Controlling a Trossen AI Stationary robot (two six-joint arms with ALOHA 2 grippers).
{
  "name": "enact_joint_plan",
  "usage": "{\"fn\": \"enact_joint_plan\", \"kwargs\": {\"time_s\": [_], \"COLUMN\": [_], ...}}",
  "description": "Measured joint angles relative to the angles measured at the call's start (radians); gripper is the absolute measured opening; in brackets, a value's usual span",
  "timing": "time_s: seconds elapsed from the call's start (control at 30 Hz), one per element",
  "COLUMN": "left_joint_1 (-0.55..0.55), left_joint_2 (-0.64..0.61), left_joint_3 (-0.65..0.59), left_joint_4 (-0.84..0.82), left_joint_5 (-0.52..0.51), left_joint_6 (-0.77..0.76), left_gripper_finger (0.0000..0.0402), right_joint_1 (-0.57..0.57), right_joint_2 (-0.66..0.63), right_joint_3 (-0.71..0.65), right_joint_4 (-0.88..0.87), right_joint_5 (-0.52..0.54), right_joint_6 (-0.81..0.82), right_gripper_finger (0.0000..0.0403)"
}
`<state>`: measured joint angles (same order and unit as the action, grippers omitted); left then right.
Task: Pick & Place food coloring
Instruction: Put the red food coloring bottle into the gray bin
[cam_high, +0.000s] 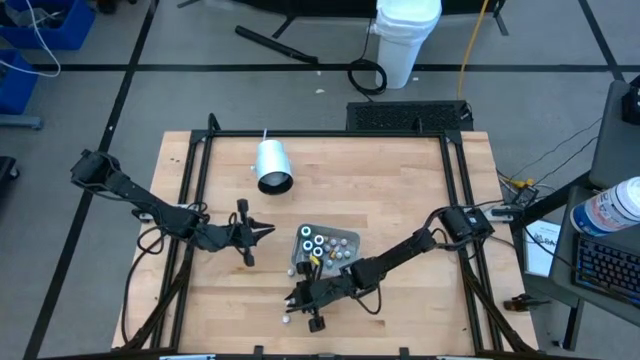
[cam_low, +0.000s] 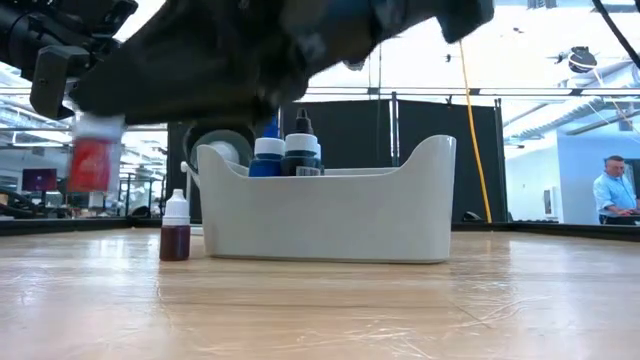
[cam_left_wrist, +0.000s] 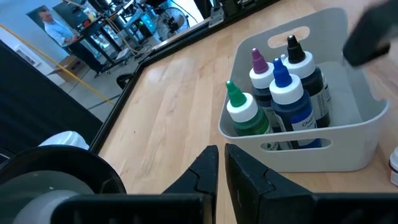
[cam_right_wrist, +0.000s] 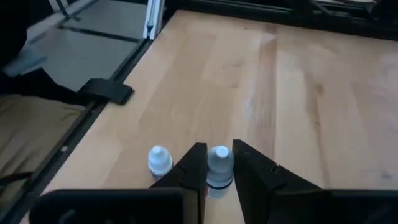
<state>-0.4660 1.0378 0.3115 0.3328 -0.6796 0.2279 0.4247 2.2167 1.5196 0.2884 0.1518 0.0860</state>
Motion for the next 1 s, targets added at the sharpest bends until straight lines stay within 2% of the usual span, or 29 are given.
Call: {"fn": "enact_joint_plan", "kwargs": {"time_s": [0.6, 0.77, 1.0], "left_joint_1": [0.0, 0.0, 0.0], "left_joint_2": [0.0, 0.0, 0.0], "left_joint_3": [0.0, 0.0, 0.0], "left_joint_4": [-0.023, -0.023, -0.056], "left_joint_5": [0.0, 0.0, -0.001], "left_joint_6": [-0.013, -0.014, -0.017], "left_gripper_finger": [0.0037, 0.0037, 0.0037], "right_joint_1": [0.002, 0.002, 0.009], "right_joint_2": [-0.352, -0.43, -0.492], "right_joint_3": [0.0, 0.0, -0.001], "right_joint_4": [-0.368, -0.417, -0.442], "right_joint_5": [0.034, 0.032, 0.032], "right_joint_6": [-0.045, -0.048, -0.137], "right_gripper_finger": [0.0052, 0.0052, 0.0052]}}
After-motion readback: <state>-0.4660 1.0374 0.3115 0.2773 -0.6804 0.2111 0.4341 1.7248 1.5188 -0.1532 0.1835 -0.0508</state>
